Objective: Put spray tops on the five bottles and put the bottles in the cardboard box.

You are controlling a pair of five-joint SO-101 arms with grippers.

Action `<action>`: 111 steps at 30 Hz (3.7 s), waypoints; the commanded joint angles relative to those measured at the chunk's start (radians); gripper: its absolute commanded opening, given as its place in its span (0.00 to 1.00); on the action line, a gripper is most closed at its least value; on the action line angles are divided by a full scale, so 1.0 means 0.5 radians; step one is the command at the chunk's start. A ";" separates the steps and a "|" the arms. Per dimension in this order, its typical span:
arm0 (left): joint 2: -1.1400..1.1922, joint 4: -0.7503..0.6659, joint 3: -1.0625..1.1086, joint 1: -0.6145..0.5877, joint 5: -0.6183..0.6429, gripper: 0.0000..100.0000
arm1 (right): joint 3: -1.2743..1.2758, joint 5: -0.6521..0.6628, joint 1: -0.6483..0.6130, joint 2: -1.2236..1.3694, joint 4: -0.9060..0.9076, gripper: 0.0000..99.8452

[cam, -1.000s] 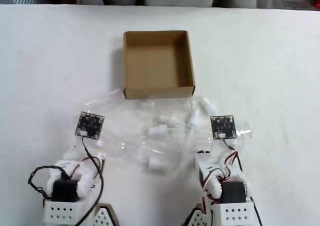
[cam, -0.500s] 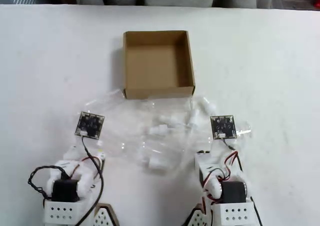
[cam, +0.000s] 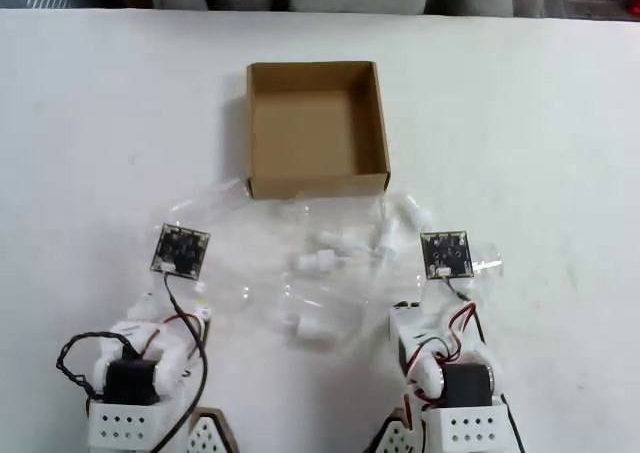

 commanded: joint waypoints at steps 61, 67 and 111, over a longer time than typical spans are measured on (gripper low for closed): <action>3.162 -0.982 -1.755 0.121 1.657 0.03 | 0.018 0.021 0.026 -0.011 0.008 0.02; 3.454 -0.979 -1.949 -0.014 1.669 0.03 | 0.018 0.021 0.026 -0.011 0.008 0.02; 4.227 -0.163 -3.284 -0.226 2.127 0.38 | 0.018 0.021 0.020 -0.011 0.008 0.02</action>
